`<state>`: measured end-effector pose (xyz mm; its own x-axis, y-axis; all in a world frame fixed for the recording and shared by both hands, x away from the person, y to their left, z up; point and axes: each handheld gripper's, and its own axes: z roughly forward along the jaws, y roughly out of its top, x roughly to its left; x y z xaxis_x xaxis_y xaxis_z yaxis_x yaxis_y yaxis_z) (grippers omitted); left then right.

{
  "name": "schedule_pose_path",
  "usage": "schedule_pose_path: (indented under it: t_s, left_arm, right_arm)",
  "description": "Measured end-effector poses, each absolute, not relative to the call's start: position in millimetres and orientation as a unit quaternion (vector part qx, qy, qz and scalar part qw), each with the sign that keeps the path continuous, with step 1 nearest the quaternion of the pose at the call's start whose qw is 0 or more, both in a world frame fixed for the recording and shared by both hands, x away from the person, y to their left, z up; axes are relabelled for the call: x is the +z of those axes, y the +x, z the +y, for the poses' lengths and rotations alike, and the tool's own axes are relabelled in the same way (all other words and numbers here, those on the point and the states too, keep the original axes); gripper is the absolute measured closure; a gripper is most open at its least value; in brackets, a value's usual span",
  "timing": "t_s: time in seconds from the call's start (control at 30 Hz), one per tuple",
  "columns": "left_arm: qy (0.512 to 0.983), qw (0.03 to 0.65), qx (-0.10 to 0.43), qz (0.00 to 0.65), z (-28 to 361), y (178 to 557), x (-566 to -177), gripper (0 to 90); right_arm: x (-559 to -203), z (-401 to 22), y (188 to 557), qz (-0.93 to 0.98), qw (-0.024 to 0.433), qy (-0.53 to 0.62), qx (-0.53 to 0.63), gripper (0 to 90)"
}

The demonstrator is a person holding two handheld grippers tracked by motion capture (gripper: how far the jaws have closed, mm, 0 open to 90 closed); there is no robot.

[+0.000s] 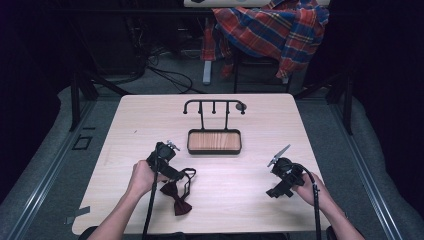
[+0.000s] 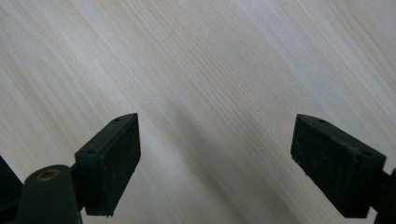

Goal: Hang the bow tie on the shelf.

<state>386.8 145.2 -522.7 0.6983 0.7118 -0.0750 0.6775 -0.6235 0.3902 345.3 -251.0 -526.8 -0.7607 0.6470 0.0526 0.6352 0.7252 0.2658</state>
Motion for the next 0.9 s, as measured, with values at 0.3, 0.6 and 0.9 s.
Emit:
schedule_pose_path:
  t_s: [0.3, 0.6, 0.9]
  left_arm:
    - [0.906, 0.184, 0.037, 0.379, 138, 390, -532, 38.3]
    - [0.912, 0.171, 0.037, 0.37, 137, 393, -540, 54.0]
    - [0.916, 0.171, 0.037, 0.36, 137, 396, -542, 68.5]
  right_arm:
    - [-527, -249, 345, 0.93, 0.022, 0.342, 0.137, 15.8]
    - [-528, -249, 348, 0.931, 0.023, 0.339, 0.135, 15.9]
    - [-531, -247, 352, 0.932, 0.018, 0.338, 0.13, 16.1]
